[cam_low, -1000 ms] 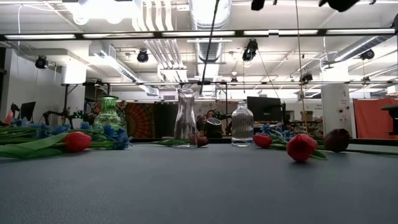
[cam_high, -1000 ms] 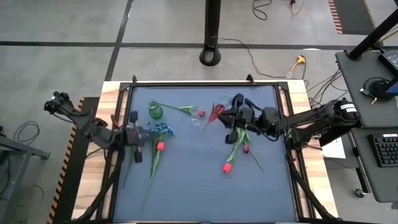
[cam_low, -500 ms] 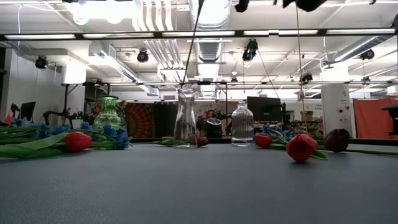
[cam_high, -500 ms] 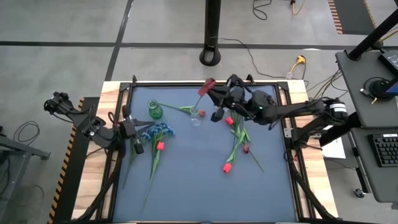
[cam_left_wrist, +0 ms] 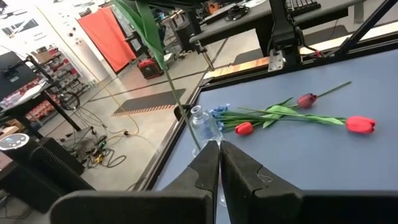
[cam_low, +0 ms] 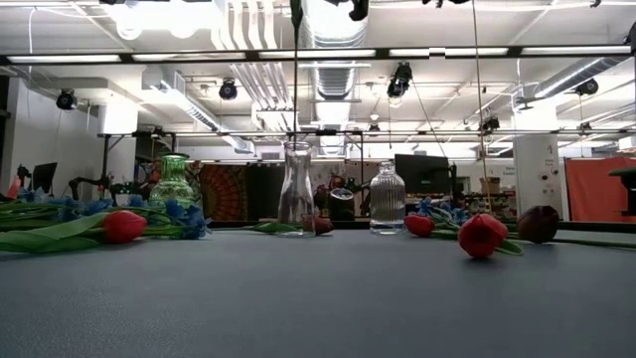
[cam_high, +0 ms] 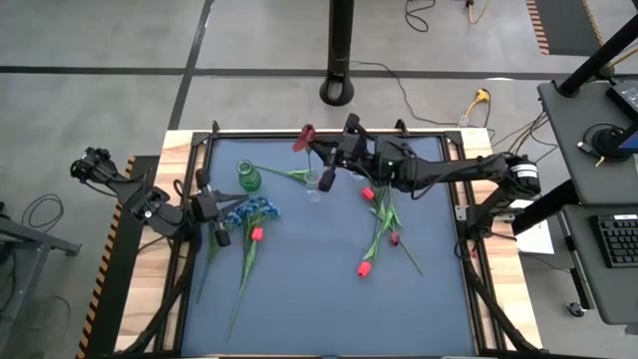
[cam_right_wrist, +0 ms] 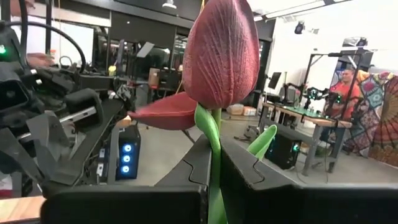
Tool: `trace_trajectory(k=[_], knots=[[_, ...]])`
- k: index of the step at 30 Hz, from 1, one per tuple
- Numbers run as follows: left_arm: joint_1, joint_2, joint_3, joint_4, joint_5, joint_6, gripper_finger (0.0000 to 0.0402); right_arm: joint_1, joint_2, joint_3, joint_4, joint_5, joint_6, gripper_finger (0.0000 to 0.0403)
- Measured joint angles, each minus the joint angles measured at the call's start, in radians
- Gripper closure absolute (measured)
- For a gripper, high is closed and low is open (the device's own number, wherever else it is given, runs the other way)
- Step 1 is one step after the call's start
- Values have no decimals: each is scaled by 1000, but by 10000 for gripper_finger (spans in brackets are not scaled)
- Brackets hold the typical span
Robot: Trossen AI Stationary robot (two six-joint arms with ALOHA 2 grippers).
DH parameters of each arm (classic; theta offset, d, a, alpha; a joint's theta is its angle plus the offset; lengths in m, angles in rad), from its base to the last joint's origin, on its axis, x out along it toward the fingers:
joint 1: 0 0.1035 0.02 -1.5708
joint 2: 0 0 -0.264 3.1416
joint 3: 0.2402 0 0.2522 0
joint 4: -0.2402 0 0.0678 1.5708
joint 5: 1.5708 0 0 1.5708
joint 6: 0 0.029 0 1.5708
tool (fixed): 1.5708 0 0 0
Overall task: Sort flowers into vase by color
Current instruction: Put the middle dark red tulip into the bottom transparent vase
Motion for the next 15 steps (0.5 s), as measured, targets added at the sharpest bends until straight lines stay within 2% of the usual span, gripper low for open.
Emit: trace_trajectory(k=[10, 15], knots=[[0, 14, 0, 0, 0, -30, 402, -5, 2, -43, 0, 79, 31, 390], [0, 24, 0, 1, 0, -38, 402, -8, 2, -67, 2, 78, 45, 390]])
